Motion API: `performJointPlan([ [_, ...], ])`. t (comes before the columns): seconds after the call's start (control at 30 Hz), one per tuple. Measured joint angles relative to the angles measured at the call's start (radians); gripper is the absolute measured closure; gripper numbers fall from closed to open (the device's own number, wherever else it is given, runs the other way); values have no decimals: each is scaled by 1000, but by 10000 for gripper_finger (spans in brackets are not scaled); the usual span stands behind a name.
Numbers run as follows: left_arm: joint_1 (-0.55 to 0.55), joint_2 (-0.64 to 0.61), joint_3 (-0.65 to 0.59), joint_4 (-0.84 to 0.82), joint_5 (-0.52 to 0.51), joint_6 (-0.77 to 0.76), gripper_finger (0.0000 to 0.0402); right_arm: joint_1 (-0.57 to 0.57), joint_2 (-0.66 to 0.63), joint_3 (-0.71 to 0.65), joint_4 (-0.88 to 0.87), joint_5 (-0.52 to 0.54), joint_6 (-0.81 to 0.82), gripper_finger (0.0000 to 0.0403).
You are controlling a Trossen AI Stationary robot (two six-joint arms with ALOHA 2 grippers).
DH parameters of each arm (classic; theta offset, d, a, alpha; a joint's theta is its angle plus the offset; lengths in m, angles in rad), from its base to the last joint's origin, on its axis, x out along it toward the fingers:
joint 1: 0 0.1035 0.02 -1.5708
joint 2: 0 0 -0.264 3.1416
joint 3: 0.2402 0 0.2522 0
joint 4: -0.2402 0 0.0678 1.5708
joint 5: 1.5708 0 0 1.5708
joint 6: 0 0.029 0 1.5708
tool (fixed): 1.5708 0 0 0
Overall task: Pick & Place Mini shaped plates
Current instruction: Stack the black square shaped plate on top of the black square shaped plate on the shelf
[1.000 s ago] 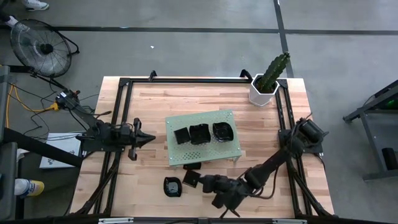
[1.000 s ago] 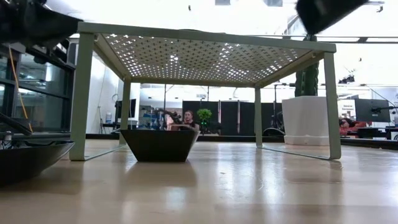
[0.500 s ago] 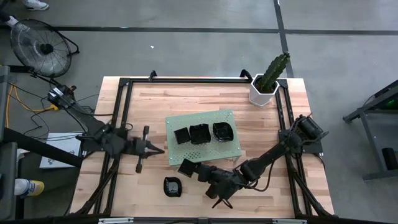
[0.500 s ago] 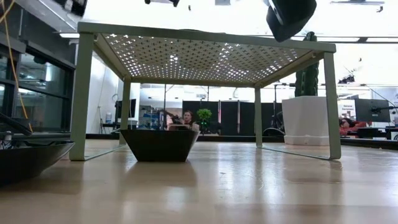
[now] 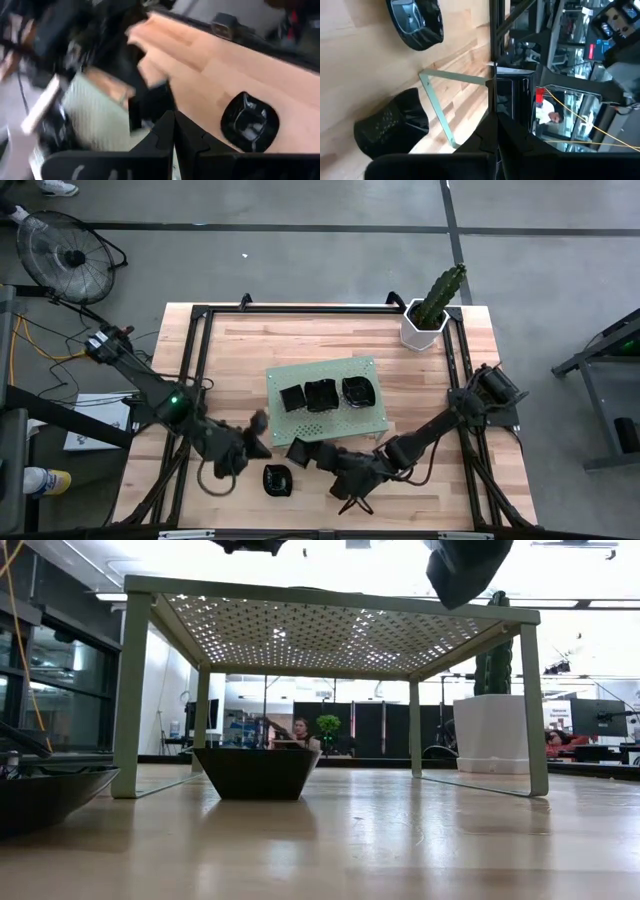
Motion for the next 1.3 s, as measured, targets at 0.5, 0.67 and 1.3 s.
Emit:
performJointPlan([
  [0.5,0,174,53,-39,19,274,401,-23,-42,0,66,-298,128,403],
  [0.67,0,203,52,-32,18,307,401,-24,-70,0,60,-381,226,403],
  [1.3,1,205,52,6,-19,408,308,-21,-72,0,-75,-481,474,403],
])
